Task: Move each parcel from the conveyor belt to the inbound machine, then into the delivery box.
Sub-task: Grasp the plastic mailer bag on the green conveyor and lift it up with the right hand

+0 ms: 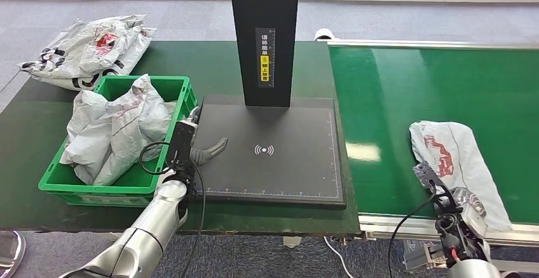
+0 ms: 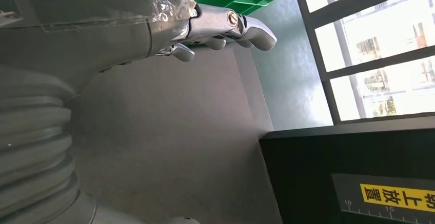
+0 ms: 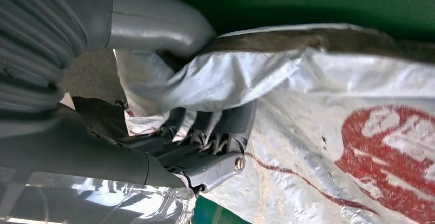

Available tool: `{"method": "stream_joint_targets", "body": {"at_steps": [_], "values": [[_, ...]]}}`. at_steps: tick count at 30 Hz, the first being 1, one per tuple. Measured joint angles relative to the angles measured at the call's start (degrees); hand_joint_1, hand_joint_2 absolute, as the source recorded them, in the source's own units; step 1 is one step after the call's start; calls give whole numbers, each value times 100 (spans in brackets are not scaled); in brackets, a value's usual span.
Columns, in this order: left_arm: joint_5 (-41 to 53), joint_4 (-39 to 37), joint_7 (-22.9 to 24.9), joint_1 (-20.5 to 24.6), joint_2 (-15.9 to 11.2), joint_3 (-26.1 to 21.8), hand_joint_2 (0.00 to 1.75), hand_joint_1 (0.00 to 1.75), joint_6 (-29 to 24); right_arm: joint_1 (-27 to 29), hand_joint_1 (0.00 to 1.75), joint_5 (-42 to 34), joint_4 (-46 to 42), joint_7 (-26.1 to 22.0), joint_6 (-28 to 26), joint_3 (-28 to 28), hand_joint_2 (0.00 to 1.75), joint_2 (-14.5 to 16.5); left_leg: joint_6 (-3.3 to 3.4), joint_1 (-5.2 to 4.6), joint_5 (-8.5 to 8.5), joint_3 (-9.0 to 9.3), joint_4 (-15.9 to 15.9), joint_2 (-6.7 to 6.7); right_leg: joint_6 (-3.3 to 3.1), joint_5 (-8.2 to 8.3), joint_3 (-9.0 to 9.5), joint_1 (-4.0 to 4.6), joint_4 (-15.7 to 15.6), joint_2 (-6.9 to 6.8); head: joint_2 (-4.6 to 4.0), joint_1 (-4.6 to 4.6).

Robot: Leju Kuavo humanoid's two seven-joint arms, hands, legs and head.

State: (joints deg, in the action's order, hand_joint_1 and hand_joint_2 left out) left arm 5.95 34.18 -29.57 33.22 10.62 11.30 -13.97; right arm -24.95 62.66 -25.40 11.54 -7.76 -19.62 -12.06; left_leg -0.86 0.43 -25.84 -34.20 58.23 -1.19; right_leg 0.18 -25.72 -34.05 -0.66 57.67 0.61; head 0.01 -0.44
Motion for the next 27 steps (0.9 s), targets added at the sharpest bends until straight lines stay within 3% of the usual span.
{"method": "stream_joint_targets", "body": {"at_steps": [7, 12, 18, 21, 27], "values": [[-9, 2, 0, -5, -11, -11, 175, 0, -22, -43, 175, -45, 85, -38, -27, 1, 175, -35, 0, 0, 0, -3, -1, -2, 0, 0, 0, 1, 0, -1, 0, 0], [22, 104, 42, -100, -37, -37, 175, 0, -132, -26, 175, -451, -118, -773, -813, 2, 175, 48, 0, 0, 0, -8, -1, -1, 0, 0, -1, 1, 1, -7, 1, 0], [256, 329, 127, -245, -64, -87, 175, 0, -274, 258, 175, -1174, -1514, -1374, -1344, 152, 175, 431, 6, 0, 4, -10, -2, -7, 0, 0, -4, 2, 1, -9, 0, 0], [310, 381, 131, -262, -71, -135, 175, 0, -291, 393, 175, -1346, -2252, -1398, -1405, 340, 175, 599, 6, 1, 5, -9, -2, -7, 0, 0, -5, 2, 1, -8, 0, -1], [345, 430, 130, -292, -76, -150, 175, 0, -320, 532, 175, -1515, -2899, -1564, -1489, 520, 175, 737, 9, 1, 7, -15, -2, -9, 1, 1, -4, 0, 2, -14, 1, 0]]}}
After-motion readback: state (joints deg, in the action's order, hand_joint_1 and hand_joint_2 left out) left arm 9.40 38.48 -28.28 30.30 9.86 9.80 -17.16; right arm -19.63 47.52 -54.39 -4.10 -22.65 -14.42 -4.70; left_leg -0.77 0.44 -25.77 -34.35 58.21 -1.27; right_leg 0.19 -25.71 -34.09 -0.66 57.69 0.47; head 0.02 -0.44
